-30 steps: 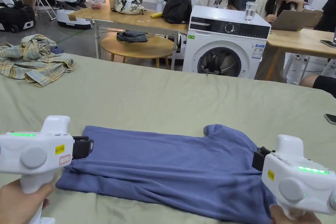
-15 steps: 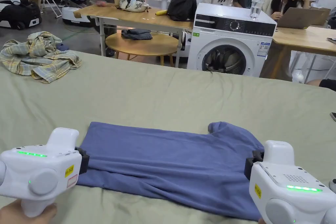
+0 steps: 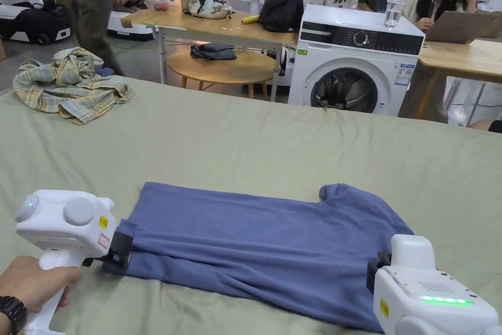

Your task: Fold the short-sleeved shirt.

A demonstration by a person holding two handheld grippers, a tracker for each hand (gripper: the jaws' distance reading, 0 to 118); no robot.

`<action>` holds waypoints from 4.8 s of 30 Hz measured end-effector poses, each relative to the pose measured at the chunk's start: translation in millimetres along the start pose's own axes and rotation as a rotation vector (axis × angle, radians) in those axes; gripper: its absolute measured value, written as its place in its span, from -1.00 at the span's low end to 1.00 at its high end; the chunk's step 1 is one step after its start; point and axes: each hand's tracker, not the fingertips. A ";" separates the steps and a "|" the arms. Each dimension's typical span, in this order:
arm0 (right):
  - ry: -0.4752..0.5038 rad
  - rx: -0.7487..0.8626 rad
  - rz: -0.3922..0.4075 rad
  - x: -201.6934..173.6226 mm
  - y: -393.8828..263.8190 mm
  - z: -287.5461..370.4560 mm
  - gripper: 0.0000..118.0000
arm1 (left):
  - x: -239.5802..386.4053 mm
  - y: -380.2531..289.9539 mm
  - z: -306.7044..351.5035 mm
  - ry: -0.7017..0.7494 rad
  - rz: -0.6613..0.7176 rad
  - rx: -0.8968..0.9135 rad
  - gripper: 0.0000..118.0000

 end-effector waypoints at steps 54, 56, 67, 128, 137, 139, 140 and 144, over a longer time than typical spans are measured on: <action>0.046 -0.413 -0.006 104.4 -29.0 54.1 -0.93 | -19.2 -114.8 104.9 -0.104 -0.066 0.214 -1.00; 0.047 -0.434 0.005 101.7 -42.8 59.1 -0.93 | -20.9 -126.4 96.4 -0.094 -0.070 0.197 -1.00; 0.014 -0.519 0.005 90.0 -92.6 13.5 -0.88 | -10.5 -139.6 33.5 -0.049 -0.044 0.107 -1.00; 0.008 -0.063 -0.001 -0.5 2.5 -26.5 -1.00 | 26.2 88.3 -46.9 0.100 -0.113 0.082 -1.00; 0.013 -0.118 -0.003 28.3 60.8 -55.5 -1.00 | 21.0 59.1 8.4 0.021 -0.070 0.232 -1.00; 0.018 -0.182 0.012 36.3 80.6 -82.8 -1.00 | 19.6 54.3 18.5 0.007 -0.050 0.247 -1.00; 0.018 -0.207 0.014 39.7 87.5 -95.6 -1.00 | 20.2 52.4 20.5 0.006 -0.053 0.250 -1.00; 0.023 -0.355 0.026 53.9 109.1 -159.1 -0.75 | 22.8 44.4 22.7 0.014 -0.070 0.266 -1.00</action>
